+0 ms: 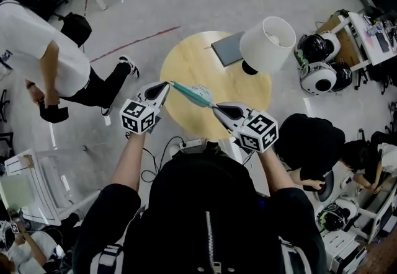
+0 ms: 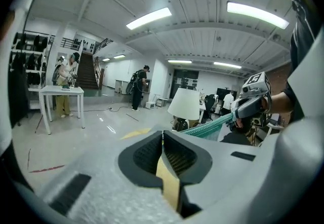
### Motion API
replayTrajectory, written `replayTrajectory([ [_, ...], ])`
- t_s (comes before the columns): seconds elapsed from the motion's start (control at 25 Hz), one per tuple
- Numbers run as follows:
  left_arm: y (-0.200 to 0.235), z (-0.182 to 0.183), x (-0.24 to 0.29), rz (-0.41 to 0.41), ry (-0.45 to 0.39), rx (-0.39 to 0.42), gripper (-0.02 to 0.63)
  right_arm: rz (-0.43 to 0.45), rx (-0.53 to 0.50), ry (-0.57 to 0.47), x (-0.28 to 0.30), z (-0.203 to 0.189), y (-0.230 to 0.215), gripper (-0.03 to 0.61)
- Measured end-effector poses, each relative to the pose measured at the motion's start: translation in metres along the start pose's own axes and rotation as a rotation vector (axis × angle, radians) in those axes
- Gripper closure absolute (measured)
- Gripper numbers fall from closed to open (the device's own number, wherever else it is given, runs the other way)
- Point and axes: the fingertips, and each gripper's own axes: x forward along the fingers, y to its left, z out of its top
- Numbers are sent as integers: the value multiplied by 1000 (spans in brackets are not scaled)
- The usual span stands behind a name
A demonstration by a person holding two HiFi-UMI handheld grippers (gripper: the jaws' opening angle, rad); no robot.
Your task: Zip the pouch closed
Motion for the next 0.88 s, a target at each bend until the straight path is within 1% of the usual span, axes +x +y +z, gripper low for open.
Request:
replayTrajectory([
  [0.16, -2, -2, 3, -5, 10, 14, 601, -4, 7, -4, -1, -1, -3, 568],
  [0.32, -3, -5, 4, -12, 1, 0, 600, -6, 13, -9, 0, 0, -5, 568],
  [0.44, -6, -8, 9, -14, 10, 6, 597, -6, 17, -21, -1, 4, -7, 568],
  [0.64, -10, -12, 14, -21, 17, -8, 595, -7, 11, -32, -3, 10, -8, 568],
  [0.8, -13, -11, 16, -7, 8, -10, 594, -14, 20, -41, -4, 13, -12, 568],
  [0.88, -14, -9, 16, -5, -4, -15, 575, -15, 23, -44, -3, 14, -12, 568],
])
